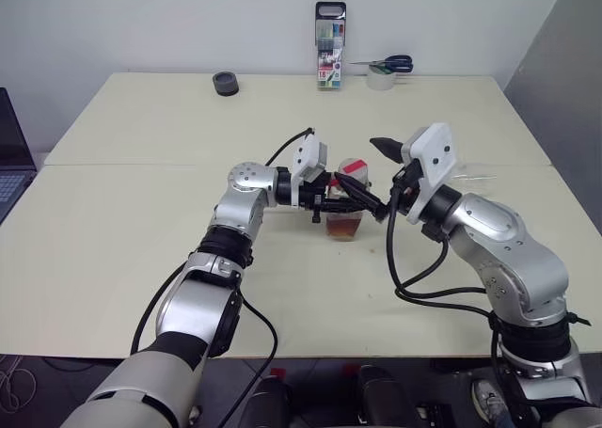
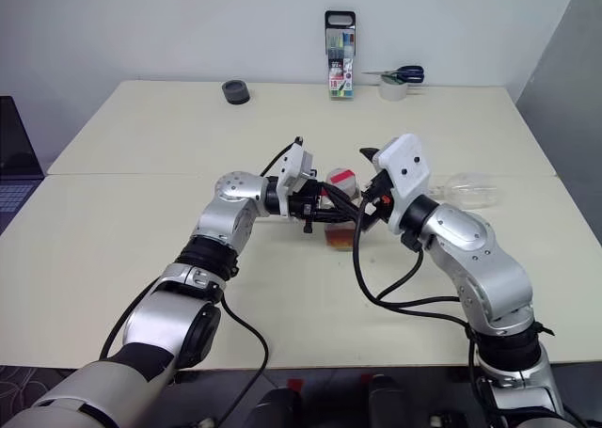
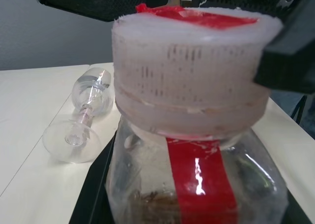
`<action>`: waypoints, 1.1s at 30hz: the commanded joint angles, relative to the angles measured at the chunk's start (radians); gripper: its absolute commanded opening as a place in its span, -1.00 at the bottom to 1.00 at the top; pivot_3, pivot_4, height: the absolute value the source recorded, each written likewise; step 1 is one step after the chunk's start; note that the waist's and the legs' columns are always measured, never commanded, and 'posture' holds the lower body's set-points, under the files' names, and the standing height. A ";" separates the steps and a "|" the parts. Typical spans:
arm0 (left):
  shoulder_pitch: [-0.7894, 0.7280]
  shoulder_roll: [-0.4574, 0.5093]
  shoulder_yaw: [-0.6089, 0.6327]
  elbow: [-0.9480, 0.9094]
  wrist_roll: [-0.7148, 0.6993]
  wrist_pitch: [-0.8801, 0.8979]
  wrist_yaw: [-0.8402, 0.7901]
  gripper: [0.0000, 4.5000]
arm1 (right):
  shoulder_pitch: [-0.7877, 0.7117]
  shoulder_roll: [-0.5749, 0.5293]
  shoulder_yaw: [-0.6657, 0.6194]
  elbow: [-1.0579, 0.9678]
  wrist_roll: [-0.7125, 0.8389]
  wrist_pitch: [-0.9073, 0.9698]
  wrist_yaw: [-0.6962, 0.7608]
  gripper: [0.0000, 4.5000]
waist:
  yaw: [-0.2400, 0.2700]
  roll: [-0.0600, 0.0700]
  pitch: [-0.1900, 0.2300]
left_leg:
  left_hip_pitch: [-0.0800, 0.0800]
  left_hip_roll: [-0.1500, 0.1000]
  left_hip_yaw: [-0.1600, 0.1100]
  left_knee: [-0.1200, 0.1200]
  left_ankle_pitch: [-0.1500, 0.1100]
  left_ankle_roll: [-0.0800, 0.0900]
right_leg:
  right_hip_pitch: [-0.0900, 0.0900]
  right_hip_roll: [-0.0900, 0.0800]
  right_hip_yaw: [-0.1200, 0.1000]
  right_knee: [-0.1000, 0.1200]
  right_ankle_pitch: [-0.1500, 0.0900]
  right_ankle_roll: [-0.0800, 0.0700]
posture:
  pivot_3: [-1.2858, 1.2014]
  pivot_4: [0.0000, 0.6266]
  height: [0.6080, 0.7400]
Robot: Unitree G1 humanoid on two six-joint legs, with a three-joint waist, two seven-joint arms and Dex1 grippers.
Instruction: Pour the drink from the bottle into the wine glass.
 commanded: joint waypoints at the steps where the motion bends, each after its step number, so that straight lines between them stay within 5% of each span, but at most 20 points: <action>1: -0.013 0.001 0.009 -0.035 -0.009 -0.027 -0.003 -0.25 | 0.001 -0.015 -0.040 -0.012 -0.018 -0.021 -0.011 1.00 | 0.000 0.000 0.000 | 0.000 0.000 0.000 0.000 0.000 0.000 | 0.000 0.000 0.000 0.000 0.000 0.000 | 0.03 -0.52 1.00; 33: -0.015 0.001 0.014 -0.003 -0.009 -0.060 0.011 -0.26 | 0.031 -0.052 -0.085 -0.168 0.177 0.139 -0.024 1.00 | 0.000 0.000 0.000 | 0.000 0.000 0.000 0.000 0.000 0.000 | 0.000 0.000 0.000 0.000 0.000 0.000 | 0.03 -0.52 1.00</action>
